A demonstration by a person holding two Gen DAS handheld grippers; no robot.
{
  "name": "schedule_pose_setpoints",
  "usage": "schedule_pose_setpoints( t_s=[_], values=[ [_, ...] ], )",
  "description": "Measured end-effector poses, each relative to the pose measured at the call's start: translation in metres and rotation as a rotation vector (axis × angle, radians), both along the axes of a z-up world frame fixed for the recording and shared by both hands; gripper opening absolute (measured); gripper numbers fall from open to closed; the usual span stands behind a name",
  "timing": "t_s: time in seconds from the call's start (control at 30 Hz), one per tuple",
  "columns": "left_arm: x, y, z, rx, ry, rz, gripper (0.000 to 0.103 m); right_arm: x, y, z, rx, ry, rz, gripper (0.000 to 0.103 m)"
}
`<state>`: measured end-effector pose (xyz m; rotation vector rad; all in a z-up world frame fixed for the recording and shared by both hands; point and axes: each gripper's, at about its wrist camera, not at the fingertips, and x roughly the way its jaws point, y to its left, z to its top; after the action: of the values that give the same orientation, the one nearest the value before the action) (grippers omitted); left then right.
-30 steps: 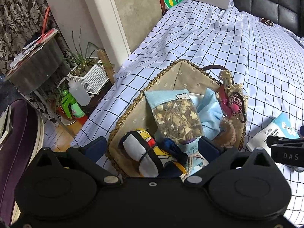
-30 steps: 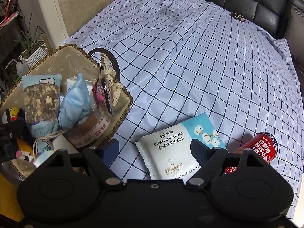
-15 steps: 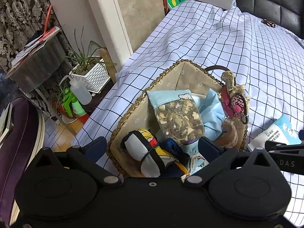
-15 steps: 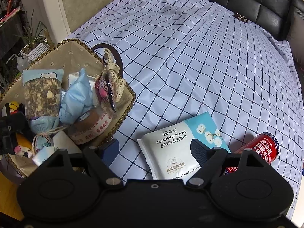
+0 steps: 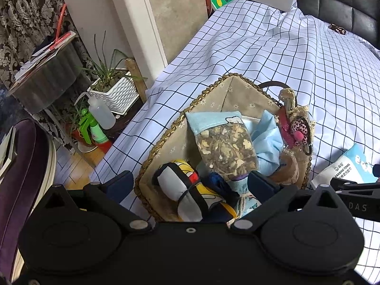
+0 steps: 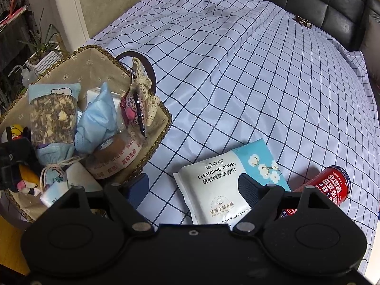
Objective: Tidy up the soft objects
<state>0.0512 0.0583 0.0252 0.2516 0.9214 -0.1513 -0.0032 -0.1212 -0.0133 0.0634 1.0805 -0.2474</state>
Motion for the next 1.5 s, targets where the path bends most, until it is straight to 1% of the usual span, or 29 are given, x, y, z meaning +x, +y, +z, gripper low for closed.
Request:
schedule_pose_setpoints(
  t_s=[1.5],
  values=[
    [0.0011,0.0011,-0.0017,0.007,0.004,0.014,0.099,0.0005,0.0032,-0.0056,0.013,0.013,0.022,0.082]
  ],
)
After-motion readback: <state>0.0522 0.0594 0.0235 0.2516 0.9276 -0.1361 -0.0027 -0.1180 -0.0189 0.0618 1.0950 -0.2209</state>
